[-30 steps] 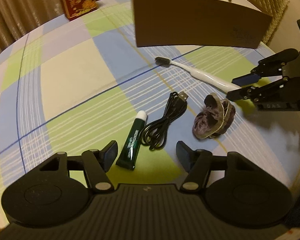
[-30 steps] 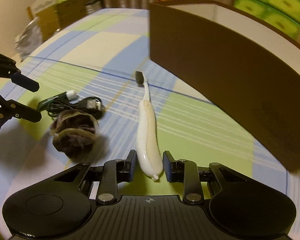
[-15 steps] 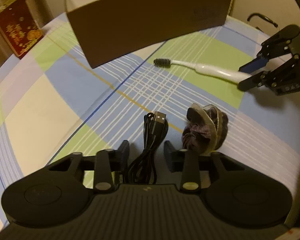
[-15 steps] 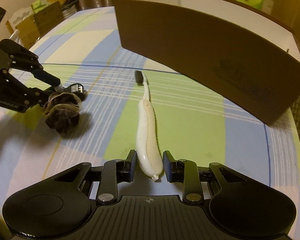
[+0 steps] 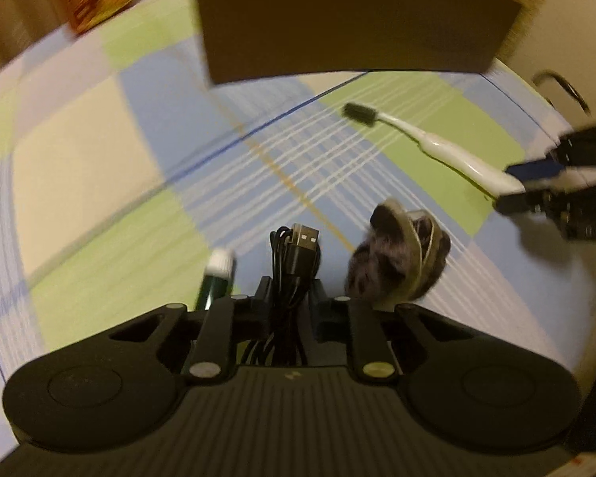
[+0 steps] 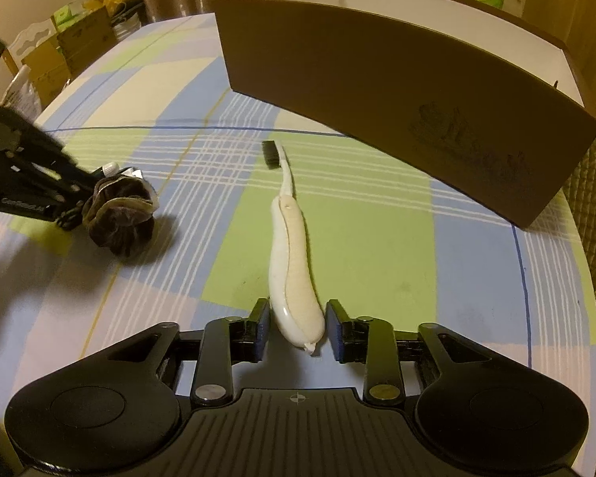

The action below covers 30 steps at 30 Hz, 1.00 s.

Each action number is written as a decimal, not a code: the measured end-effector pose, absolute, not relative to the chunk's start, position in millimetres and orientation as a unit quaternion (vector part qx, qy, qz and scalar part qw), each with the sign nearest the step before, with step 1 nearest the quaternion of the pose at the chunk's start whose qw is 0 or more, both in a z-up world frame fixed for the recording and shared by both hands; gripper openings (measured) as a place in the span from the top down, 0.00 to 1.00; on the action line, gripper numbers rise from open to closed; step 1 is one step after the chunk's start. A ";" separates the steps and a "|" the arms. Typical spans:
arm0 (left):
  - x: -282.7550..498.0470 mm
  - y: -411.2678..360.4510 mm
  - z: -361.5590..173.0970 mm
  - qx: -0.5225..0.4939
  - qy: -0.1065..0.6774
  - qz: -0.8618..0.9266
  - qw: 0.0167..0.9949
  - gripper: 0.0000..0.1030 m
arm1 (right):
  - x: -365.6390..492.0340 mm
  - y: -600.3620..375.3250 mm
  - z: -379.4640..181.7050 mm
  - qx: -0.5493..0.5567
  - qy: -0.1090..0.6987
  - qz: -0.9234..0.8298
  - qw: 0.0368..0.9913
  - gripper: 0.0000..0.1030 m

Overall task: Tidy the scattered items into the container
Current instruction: 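Grasp the black cable with the left tool while the right tool grasps the white toothbrush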

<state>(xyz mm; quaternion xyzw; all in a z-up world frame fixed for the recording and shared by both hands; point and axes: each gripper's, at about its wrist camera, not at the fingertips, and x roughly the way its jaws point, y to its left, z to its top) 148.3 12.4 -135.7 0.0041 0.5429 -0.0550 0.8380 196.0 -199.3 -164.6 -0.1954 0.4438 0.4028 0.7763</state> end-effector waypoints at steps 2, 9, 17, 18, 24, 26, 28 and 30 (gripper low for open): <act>139.2 14.0 -135.0 -0.027 0.549 -0.027 0.835 0.87 | 194.7 -198.3 -165.8 -0.200 0.442 0.404 0.775 0.53; 127.9 18.2 -133.8 -0.063 0.539 -0.002 0.840 0.86 | 204.5 -185.1 -168.8 -0.207 0.432 0.410 0.776 0.53; 136.3 11.9 -136.0 -0.045 0.529 -0.003 0.848 0.86 | 215.1 -159.5 -172.9 -0.226 0.413 0.425 0.773 0.61; 136.6 10.8 -136.1 -0.043 0.529 -0.001 0.848 0.86 | 214.7 -157.3 -172.7 -0.227 0.412 0.425 0.773 0.72; 135.6 7.4 -136.6 -0.050 0.529 0.005 0.847 0.87 | 209.3 -154.6 -170.4 -0.232 0.423 0.418 0.770 0.83; 133.6 7.2 -135.8 -0.055 0.532 0.004 0.845 0.87 | 207.1 -159.4 -168.9 -0.224 0.431 0.416 0.769 0.83; 130.9 7.2 -134.0 -0.058 0.533 0.007 0.844 0.88 | 204.6 -166.9 -166.5 -0.208 0.441 0.416 0.768 0.83; 127.9 7.0 -130.4 -0.062 0.531 0.007 0.845 0.89 | 201.8 -175.0 -162.2 -0.190 0.449 0.414 0.769 0.83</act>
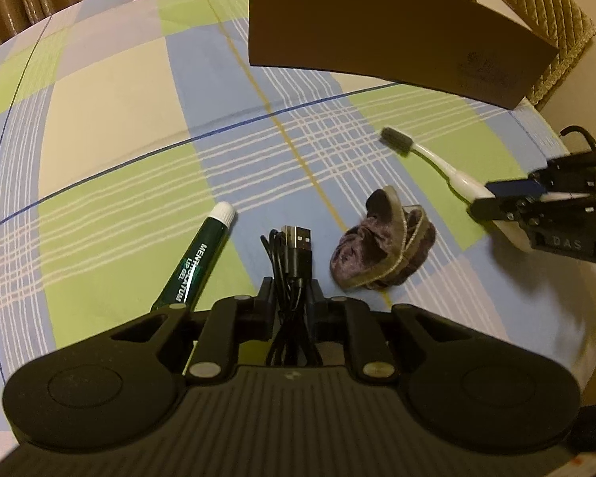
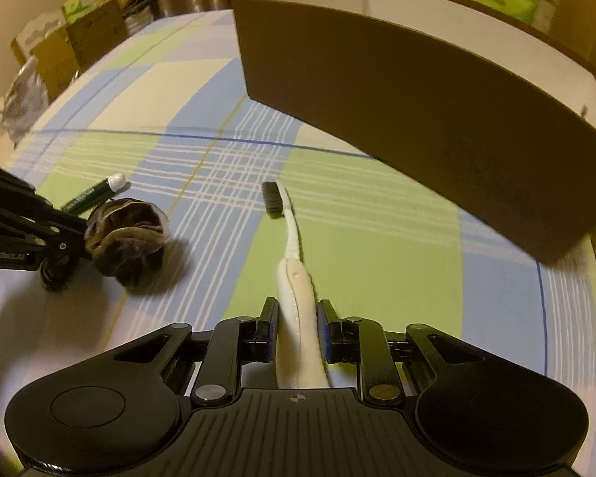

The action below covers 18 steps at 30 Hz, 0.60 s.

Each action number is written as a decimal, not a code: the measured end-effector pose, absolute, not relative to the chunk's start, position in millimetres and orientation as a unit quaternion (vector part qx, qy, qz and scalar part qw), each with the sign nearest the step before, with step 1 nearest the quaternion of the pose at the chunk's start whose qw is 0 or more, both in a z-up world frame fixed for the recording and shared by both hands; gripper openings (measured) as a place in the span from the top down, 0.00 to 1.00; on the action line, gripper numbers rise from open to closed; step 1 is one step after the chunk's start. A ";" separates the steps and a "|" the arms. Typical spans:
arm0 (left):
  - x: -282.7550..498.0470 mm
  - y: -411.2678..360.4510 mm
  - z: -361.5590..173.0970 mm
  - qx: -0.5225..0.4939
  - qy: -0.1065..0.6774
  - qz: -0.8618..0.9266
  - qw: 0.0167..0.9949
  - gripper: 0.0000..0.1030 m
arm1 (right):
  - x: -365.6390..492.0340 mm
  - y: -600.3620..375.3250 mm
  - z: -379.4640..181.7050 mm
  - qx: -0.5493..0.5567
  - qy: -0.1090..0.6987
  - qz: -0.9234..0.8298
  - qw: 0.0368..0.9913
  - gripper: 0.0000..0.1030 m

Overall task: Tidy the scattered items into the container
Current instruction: 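Grasp the black cable with the left tool while the right tool grasps the white toothbrush, then carry the cable and toothbrush with both tools over into the brown box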

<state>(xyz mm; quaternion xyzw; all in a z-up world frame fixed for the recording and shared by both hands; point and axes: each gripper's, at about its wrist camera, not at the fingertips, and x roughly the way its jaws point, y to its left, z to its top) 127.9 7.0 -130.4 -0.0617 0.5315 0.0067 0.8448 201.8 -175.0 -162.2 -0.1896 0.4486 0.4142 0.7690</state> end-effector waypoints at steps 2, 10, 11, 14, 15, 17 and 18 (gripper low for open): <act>125.3 6.0 -125.9 -0.061 0.527 0.006 0.847 0.89 | 199.1 -183.1 -156.7 -0.170 0.455 0.414 0.770 0.83; 115.0 1.8 -102.4 -0.055 0.513 0.012 0.857 0.89 | 190.1 -201.2 -140.0 -0.133 0.459 0.410 0.776 0.83; 114.0 1.0 -98.6 -0.054 0.510 0.011 0.859 0.89 | 189.4 -202.7 -138.3 -0.130 0.459 0.411 0.777 0.83; 110.8 -2.3 -87.4 -0.048 0.500 0.008 0.865 0.89 | 187.9 -207.7 -132.5 -0.120 0.457 0.412 0.779 0.83; 110.2 -3.3 -84.0 -0.047 0.497 0.008 0.867 0.89 | 187.7 -208.9 -131.2 -0.118 0.456 0.412 0.780 0.83; 108.9 -5.1 -78.1 -0.045 0.491 0.007 0.870 0.89 | 187.3 -210.8 -128.3 -0.117 0.455 0.412 0.781 0.83; 108.1 -6.0 -75.4 -0.044 0.488 0.007 0.872 0.89 | 187.0 -211.6 -127.0 -0.117 0.455 0.411 0.781 0.83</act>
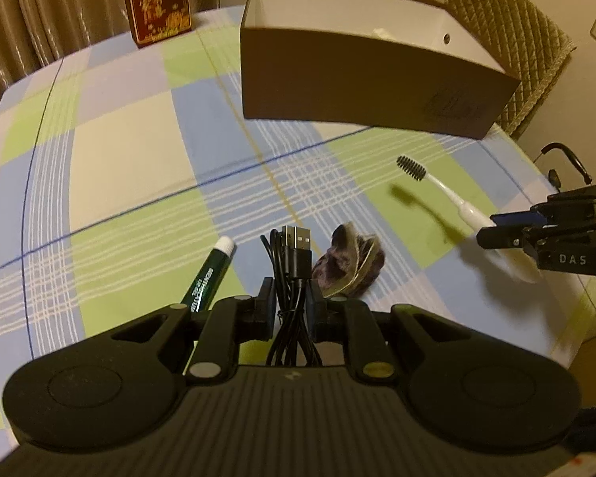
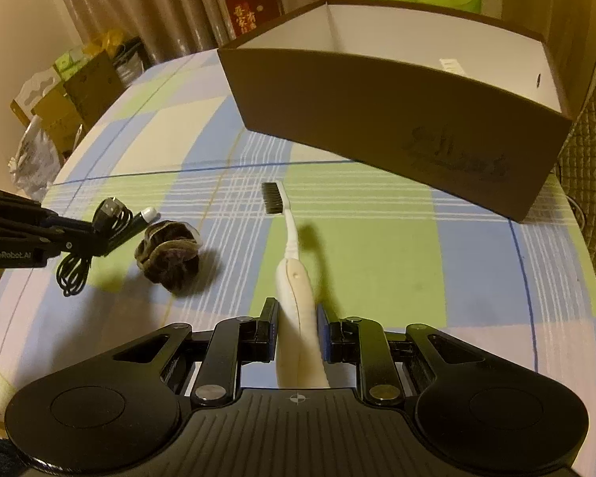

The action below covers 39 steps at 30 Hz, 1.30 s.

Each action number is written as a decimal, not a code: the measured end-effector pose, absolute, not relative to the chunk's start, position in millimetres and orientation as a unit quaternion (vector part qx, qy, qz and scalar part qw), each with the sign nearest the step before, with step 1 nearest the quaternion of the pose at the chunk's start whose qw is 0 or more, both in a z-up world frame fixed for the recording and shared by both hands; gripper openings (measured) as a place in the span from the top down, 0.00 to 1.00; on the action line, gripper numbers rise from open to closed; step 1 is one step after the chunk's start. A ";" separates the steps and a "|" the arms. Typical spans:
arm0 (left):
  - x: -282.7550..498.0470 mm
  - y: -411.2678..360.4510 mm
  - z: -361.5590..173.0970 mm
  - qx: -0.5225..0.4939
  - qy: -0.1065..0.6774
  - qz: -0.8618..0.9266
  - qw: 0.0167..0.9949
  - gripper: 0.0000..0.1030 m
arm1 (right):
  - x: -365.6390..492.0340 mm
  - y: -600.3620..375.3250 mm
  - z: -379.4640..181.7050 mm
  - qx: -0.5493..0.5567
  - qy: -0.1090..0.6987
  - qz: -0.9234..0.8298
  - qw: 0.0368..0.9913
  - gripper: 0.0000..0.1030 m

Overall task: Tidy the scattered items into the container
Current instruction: 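Carry the cable and toothbrush with both tools over into the brown box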

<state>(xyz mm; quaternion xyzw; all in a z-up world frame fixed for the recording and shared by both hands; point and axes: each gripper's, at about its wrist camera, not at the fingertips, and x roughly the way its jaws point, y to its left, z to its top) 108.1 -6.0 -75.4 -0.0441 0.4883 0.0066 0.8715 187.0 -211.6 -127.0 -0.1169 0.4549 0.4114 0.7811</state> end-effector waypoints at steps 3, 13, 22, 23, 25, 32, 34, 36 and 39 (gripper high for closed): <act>107.5 -7.1 -66.8 -0.041 0.481 0.005 0.876 0.89 | 186.2 -215.6 -121.4 -0.117 0.453 0.414 0.781 0.83; 116.3 -19.3 -37.1 -0.025 0.446 -0.014 0.895 0.89 | 194.2 -229.5 -92.7 -0.091 0.431 0.418 0.794 0.83; 135.3 -30.3 -13.2 -0.023 0.421 -0.038 0.906 0.89 | 208.6 -238.5 -70.5 -0.077 0.418 0.407 0.809 0.83; 137.6 -31.5 -11.3 -0.023 0.418 -0.040 0.907 0.89 | 210.9 -240.3 -67.9 -0.074 0.416 0.406 0.810 0.83; 142.8 -33.8 -7.6 -0.020 0.413 -0.045 0.909 0.89 | 215.6 -242.2 -62.1 -0.065 0.412 0.404 0.814 0.83; 169.1 -37.6 8.7 -0.013 0.392 -0.058 0.918 0.89 | 238.9 -243.9 -40.9 -0.046 0.396 0.405 0.823 0.83; 178.8 -37.8 14.4 -0.008 0.386 -0.062 0.920 0.89 | 247.5 -243.2 -35.0 -0.044 0.391 0.408 0.824 0.83; 189.7 -37.7 19.6 -0.002 0.380 -0.065 0.922 0.89 | 256.9 -241.2 -28.7 -0.045 0.384 0.412 0.825 0.83; 206.2 -36.5 28.1 0.008 0.371 -0.068 0.926 0.89 | 270.5 -236.9 -19.5 -0.052 0.370 0.414 0.830 0.83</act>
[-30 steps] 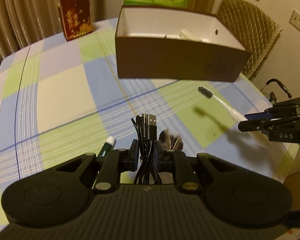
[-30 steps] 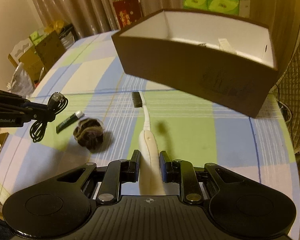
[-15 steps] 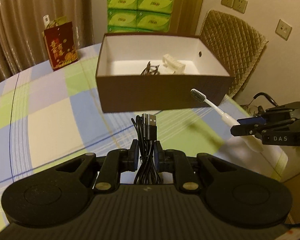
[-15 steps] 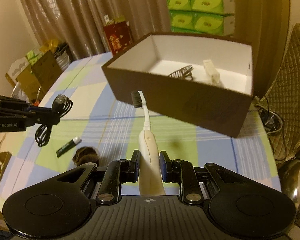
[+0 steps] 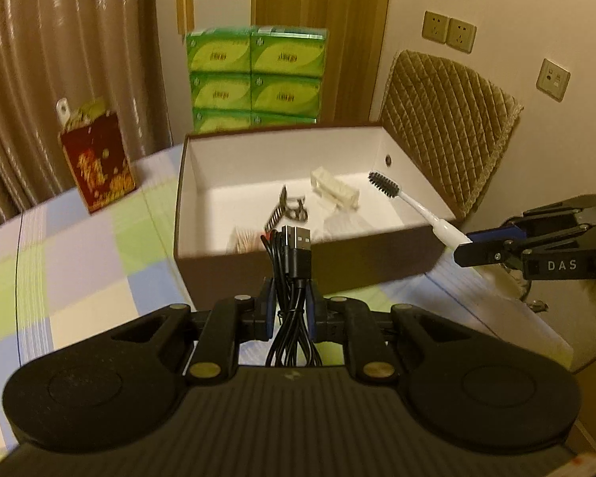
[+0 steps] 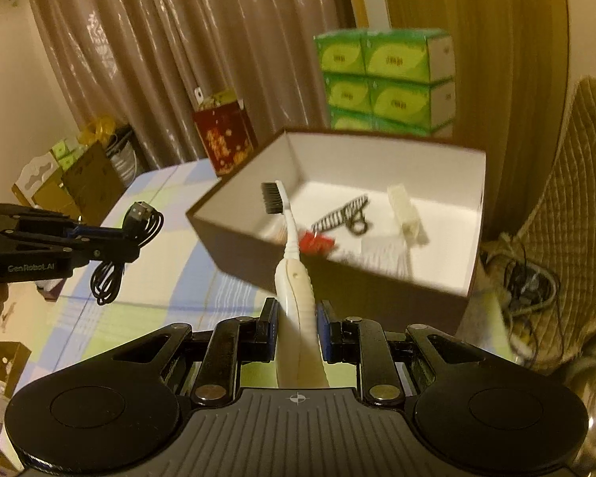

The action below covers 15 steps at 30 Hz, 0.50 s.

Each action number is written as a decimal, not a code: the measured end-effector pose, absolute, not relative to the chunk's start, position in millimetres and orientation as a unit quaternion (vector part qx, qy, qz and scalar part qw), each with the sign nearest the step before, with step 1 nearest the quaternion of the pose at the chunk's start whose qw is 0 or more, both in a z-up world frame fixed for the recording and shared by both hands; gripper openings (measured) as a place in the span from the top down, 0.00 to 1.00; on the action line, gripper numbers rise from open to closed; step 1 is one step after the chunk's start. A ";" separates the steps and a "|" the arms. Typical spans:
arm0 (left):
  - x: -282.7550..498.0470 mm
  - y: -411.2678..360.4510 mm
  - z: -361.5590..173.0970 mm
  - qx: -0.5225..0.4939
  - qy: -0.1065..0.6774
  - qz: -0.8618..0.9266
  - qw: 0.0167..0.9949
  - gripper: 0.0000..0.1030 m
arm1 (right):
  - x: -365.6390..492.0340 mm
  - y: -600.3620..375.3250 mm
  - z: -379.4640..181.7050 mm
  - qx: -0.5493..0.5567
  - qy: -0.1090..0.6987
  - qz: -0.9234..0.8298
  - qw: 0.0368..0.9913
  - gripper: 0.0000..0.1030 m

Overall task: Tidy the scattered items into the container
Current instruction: 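Carry the cable and toothbrush with both tools over into the brown box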

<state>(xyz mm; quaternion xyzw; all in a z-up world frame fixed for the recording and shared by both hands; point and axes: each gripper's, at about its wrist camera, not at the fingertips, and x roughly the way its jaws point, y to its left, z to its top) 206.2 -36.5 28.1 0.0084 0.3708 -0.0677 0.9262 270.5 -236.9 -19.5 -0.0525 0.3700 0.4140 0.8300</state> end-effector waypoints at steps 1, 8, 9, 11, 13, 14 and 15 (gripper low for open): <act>212.2 -35.6 31.0 0.011 0.367 -0.067 0.928 0.89 | 275.9 -234.5 -16.7 -0.055 0.365 0.414 0.832 0.83; 261.4 -29.4 47.0 0.022 0.346 -0.070 0.935 0.89 | 323.8 -217.3 -6.0 -0.054 0.350 0.380 0.854 0.83; 269.2 -28.7 47.7 0.022 0.346 -0.071 0.935 0.89 | 332.0 -215.1 -5.9 -0.050 0.351 0.371 0.858 0.83; 284.7 -27.8 47.1 0.024 0.349 -0.069 0.934 0.89 | 348.2 -211.1 -8.0 -0.036 0.357 0.351 0.865 0.83; 300.9 -27.2 44.6 0.027 0.354 -0.069 0.932 0.89 | 362.1 -208.7 -12.4 -0.024 0.364 0.332 0.870 0.83; 308.6 -27.3 42.4 0.030 0.356 -0.069 0.932 0.89 | 368.3 -207.2 -15.0 -0.019 0.368 0.323 0.871 0.83; 316.2 -27.2 39.6 0.033 0.358 -0.070 0.930 0.89 | 374.4 -205.1 -18.8 -0.015 0.373 0.313 0.873 0.83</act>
